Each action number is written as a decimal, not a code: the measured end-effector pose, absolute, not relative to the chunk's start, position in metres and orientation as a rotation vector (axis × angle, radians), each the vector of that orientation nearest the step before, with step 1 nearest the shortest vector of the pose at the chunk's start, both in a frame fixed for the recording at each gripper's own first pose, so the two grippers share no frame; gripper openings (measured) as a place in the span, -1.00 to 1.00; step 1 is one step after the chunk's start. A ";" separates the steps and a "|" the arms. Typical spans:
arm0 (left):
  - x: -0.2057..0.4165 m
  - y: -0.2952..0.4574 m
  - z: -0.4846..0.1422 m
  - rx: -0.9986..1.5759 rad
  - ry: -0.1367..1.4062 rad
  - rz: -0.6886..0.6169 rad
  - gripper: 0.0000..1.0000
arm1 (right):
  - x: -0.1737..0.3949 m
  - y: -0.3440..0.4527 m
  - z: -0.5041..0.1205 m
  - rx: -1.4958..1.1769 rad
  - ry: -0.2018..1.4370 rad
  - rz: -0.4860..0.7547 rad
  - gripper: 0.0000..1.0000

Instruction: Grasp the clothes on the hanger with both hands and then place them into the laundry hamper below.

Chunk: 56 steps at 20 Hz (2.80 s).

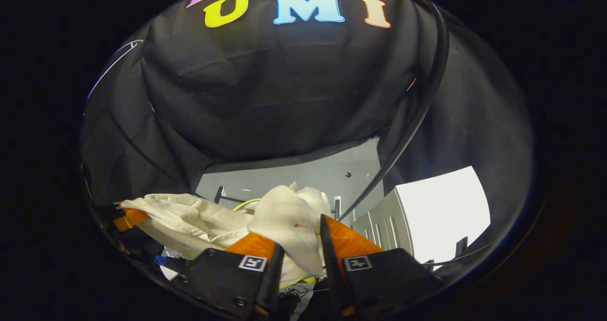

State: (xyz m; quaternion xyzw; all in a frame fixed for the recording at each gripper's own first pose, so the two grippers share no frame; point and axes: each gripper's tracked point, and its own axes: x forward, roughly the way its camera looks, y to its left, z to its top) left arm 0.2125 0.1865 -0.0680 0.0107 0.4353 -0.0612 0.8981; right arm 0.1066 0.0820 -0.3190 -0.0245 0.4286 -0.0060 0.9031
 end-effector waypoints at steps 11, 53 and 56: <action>0.169 0.212 -0.023 0.053 0.889 -0.073 0.87 | 0.074 0.073 -0.271 -0.088 0.785 0.083 1.00; 0.103 0.120 0.401 0.035 -0.049 0.142 0.86 | 0.045 -0.030 0.015 0.002 -0.131 -0.055 0.86; 0.102 0.118 0.400 0.056 -0.042 0.121 0.86 | 0.045 -0.029 0.020 0.013 -0.146 -0.063 0.96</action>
